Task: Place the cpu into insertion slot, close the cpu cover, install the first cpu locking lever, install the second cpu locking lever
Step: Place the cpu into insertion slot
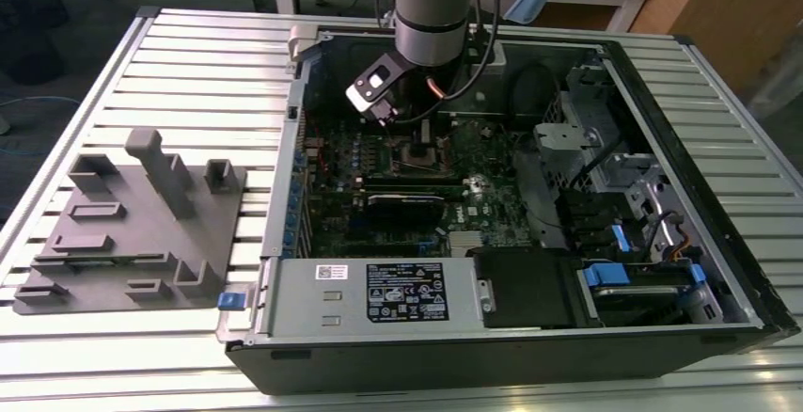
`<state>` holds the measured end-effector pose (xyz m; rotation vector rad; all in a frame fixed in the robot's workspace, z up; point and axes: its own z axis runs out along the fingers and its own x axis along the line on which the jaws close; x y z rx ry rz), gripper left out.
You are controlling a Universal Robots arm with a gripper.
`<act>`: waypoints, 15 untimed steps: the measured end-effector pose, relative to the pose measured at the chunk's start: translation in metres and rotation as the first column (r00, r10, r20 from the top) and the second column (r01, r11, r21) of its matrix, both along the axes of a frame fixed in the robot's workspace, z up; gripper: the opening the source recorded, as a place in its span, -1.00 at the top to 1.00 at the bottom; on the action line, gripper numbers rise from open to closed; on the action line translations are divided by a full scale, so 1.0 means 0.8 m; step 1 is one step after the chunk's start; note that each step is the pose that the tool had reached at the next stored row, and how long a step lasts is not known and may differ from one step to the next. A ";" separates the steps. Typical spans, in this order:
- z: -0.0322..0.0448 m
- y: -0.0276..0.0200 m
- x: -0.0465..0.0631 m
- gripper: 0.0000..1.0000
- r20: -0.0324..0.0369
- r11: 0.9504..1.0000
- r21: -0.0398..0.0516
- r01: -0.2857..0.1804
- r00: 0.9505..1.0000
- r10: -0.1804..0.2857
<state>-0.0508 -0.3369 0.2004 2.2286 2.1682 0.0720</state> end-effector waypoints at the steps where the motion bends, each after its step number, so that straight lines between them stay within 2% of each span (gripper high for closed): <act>1: -0.0005 0.0001 0.000 0.79 0.000 1.000 0.000 0.000 1.000 0.000; 6: -0.0036 -0.0003 0.000 0.79 -0.001 1.000 -0.001 0.000 1.000 0.000; 13: -0.0030 -0.0001 0.000 0.79 0.000 1.000 0.000 0.000 1.000 0.000; 14: 0.0011 0.0005 0.000 0.79 0.001 1.000 0.002 0.000 1.000 0.000; 15: 0.0088 0.0001 0.000 0.79 0.000 1.000 0.001 0.000 1.000 0.000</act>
